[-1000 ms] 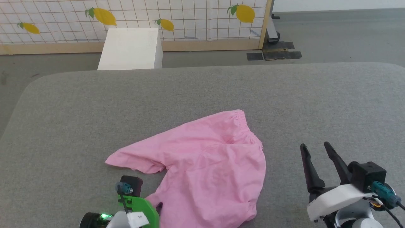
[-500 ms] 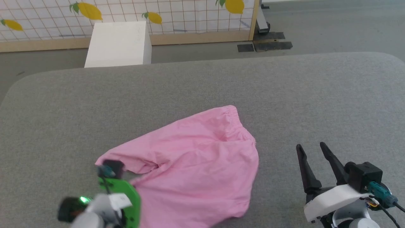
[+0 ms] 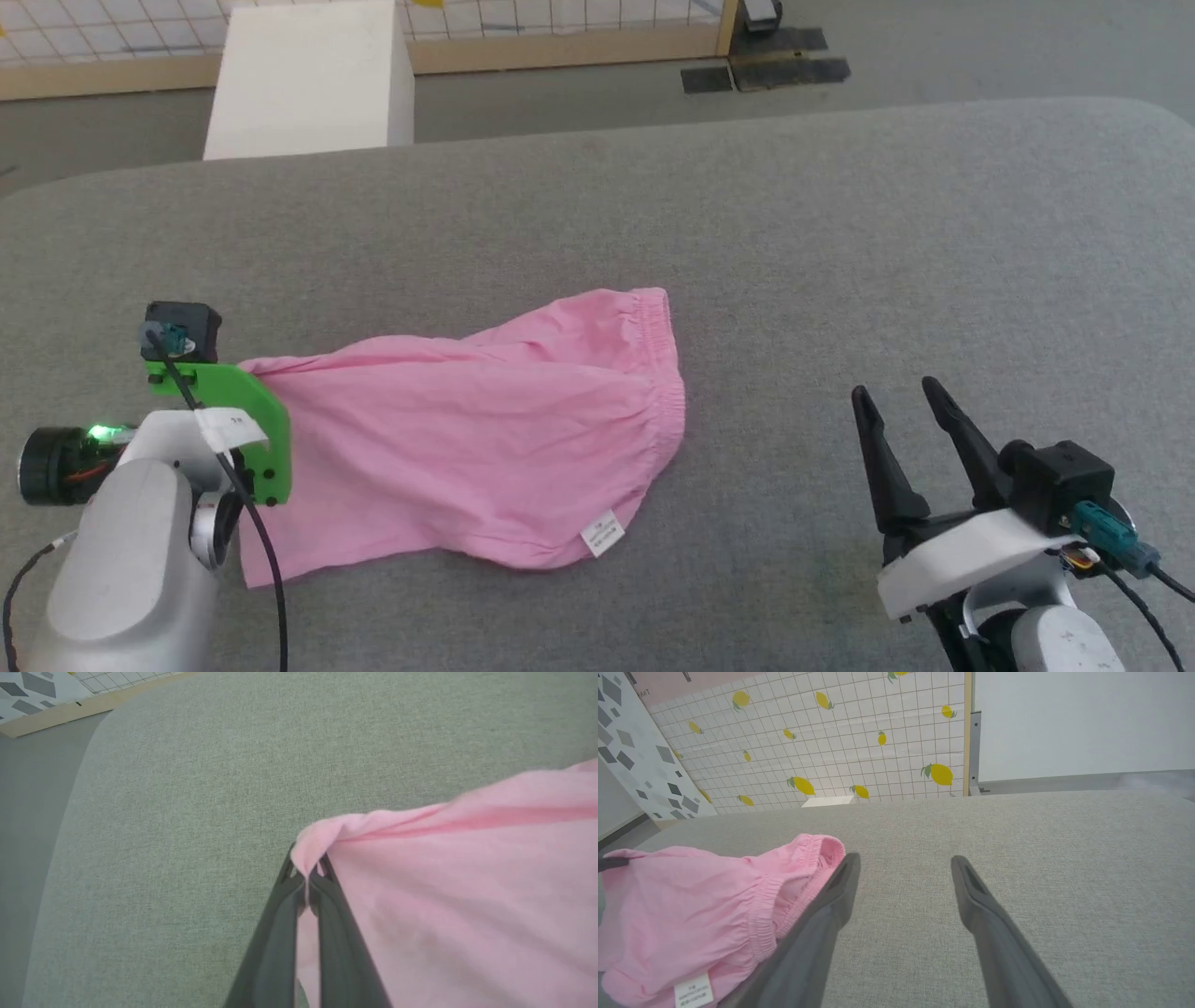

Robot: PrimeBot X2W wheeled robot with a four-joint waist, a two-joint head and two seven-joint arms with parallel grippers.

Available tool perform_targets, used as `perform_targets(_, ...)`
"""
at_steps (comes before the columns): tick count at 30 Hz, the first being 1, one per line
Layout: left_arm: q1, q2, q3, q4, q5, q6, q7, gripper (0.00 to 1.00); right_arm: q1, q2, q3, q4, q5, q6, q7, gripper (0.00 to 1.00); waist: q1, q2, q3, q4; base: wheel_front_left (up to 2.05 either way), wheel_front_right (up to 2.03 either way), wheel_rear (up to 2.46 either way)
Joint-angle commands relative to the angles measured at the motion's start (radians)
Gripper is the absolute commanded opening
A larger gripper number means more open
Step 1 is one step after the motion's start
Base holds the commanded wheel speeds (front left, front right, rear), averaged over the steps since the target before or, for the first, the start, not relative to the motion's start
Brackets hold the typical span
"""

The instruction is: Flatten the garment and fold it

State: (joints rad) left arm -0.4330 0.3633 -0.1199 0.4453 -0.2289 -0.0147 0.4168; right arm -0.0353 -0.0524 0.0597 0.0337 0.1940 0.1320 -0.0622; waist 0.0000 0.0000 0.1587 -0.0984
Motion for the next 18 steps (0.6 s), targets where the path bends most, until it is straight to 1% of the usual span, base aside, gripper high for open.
perform_targets(1, -0.016, -0.007, 0.011, 0.026, -0.006, 0.02, -0.015, 0.37, -0.017, 0.002, 0.006, 0.004, 0.006, -0.001, -0.008, 1.0, 0.0, 0.0, 0.015, -0.015, 0.0, 0.0, 0.0)
perform_targets(2, -0.021, -0.012, 0.015, 0.041, -0.01, 0.023, -0.026, 0.82, -0.019, 0.002, 0.007, 0.005, 0.006, -0.001, -0.009, 1.0, 0.0, 0.0, 0.017, -0.016, 0.0, 0.0, 0.0)
perform_targets(3, -0.023, -0.02, 0.017, 0.053, -0.015, 0.025, -0.048, 1.0, -0.02, 0.002, 0.009, 0.007, 0.006, -0.001, -0.01, 1.0, 0.0, 0.0, 0.018, -0.017, 0.0, 0.0, 0.0)
perform_targets(6, -0.01, -0.049, 0.027, 0.066, -0.036, 0.029, -0.122, 1.0, -0.018, 0.002, 0.018, 0.007, 0.006, -0.001, -0.012, 1.0, 0.0, 0.0, 0.012, -0.011, 0.0, 0.0, 0.0)
perform_targets(9, 0.024, -0.086, 0.055, 0.046, -0.058, 0.051, -0.256, 1.0, -0.01, 0.002, 0.038, -0.002, 0.0, -0.001, -0.001, 1.0, 0.0, 0.0, -0.001, 0.004, 0.0, 0.0, 0.0)
perform_targets(12, 0.075, -0.133, 0.081, 0.005, -0.091, 0.056, -0.396, 1.0, 0.0, 0.002, 0.066, -0.015, -0.01, -0.001, 0.022, 1.0, 0.0, 0.0, -0.013, 0.025, 0.0, 0.0, 0.0)
perform_targets(15, 0.14, -0.182, 0.096, -0.06, -0.118, 0.047, -0.543, 1.0, 0.008, 0.002, 0.107, -0.027, -0.014, -0.001, 0.056, 1.0, 0.0, 0.0, -0.023, 0.052, 0.0, 0.0, 0.0)
perform_targets(17, 0.18, -0.208, 0.092, -0.102, -0.125, 0.034, -0.617, 1.0, 0.007, 0.002, 0.133, -0.026, -0.013, -0.001, 0.08, 1.0, 0.0, 0.0, -0.025, 0.071, 0.0, 0.0, 0.0)
perform_targets(18, 0.194, -0.216, 0.093, -0.119, -0.128, 0.027, -0.637, 1.0, 0.004, 0.002, 0.146, -0.024, -0.011, -0.001, 0.093, 1.0, 0.0, 0.0, -0.024, 0.079, 0.0, 0.0, 0.0)
